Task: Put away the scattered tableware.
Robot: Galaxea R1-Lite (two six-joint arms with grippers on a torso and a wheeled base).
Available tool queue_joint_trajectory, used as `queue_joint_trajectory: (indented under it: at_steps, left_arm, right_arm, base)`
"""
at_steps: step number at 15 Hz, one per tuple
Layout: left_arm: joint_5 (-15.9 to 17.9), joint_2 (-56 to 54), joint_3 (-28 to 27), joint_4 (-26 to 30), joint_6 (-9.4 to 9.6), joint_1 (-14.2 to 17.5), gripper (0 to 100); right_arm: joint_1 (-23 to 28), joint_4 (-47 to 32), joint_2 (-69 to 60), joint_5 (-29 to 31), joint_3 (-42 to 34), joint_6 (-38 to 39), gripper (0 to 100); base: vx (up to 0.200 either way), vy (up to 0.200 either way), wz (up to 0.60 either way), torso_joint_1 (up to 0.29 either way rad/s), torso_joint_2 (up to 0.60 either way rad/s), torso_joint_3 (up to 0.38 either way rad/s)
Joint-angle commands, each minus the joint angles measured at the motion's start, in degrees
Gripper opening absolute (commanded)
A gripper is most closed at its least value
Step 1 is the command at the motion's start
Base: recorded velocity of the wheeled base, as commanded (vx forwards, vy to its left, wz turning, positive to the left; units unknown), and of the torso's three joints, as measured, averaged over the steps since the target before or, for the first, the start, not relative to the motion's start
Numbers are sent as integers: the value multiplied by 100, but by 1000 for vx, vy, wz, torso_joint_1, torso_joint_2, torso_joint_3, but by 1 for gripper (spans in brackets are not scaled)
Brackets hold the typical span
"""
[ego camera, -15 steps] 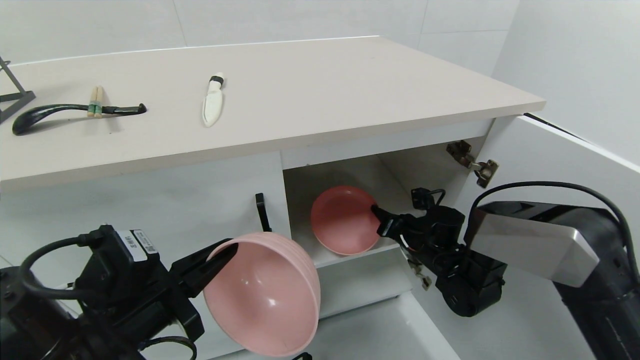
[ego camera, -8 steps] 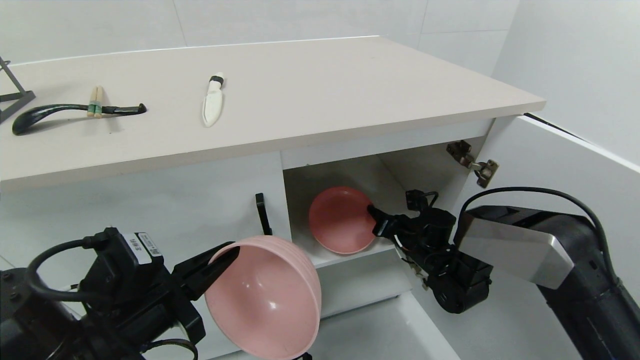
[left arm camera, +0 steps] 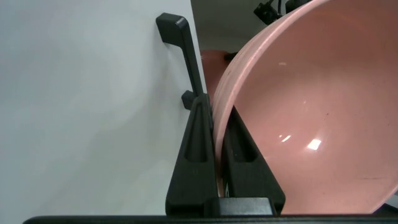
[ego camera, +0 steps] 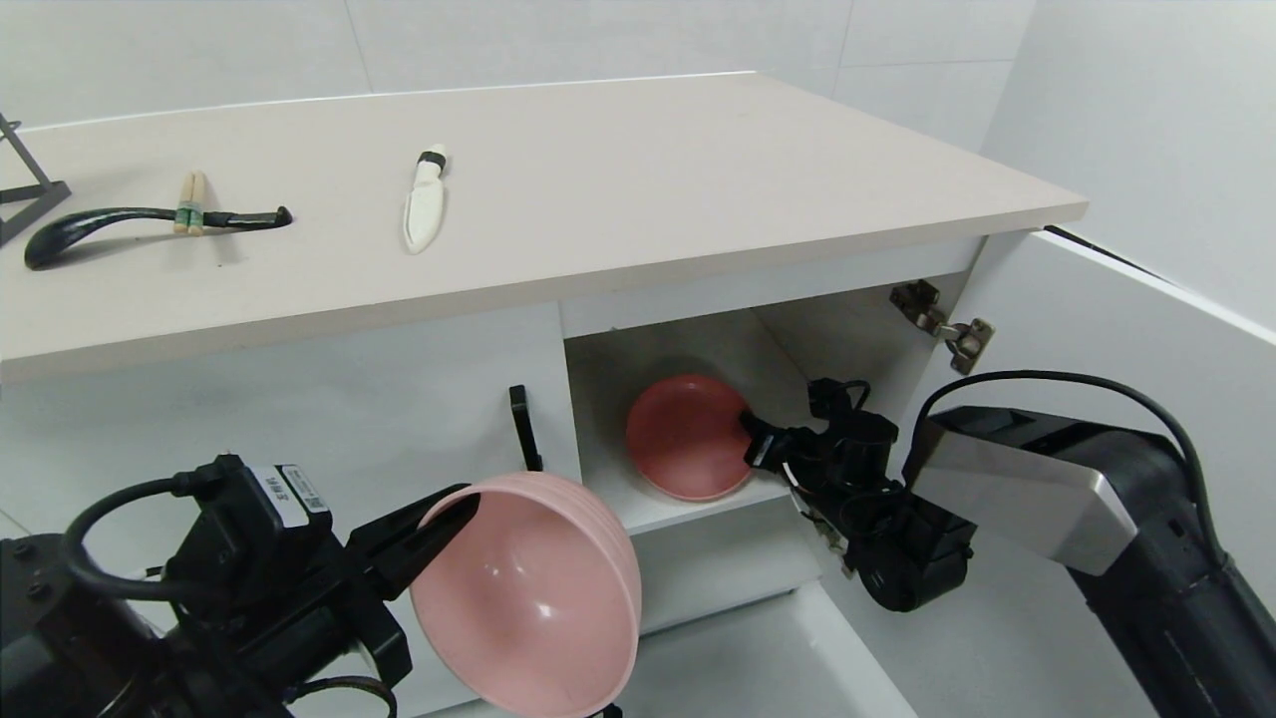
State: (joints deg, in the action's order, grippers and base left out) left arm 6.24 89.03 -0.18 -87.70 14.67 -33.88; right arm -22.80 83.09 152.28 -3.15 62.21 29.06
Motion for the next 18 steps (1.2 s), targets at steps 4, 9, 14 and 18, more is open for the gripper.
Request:
queue_joint_trajectory:
  at_steps: [4, 9, 14, 18]
  left_arm:
    - [0, 9, 1, -2, 1, -5, 0]
    - [0, 27, 1, -2, 1, -5, 0]
    - [0, 27, 1, -2, -8, -110, 0]
    - [-9, 97, -52, -2, -95, -655, 0]
  right_arm:
    - [21, -126, 21, 7, 169, 3, 0]
    - [12, -100, 12, 60, 142, -41, 100]
    - [30, 691, -858, 174, -1141, -858, 100]
    - [-480, 691, -2757, 411, -3426, -1175, 100]
  base:
    - [0, 0, 0, 0, 0, 0]
    - [0, 0, 0, 0, 0, 0]
    - [0, 0, 0, 0, 0, 0]
    - [0, 0, 0, 0, 0, 0]
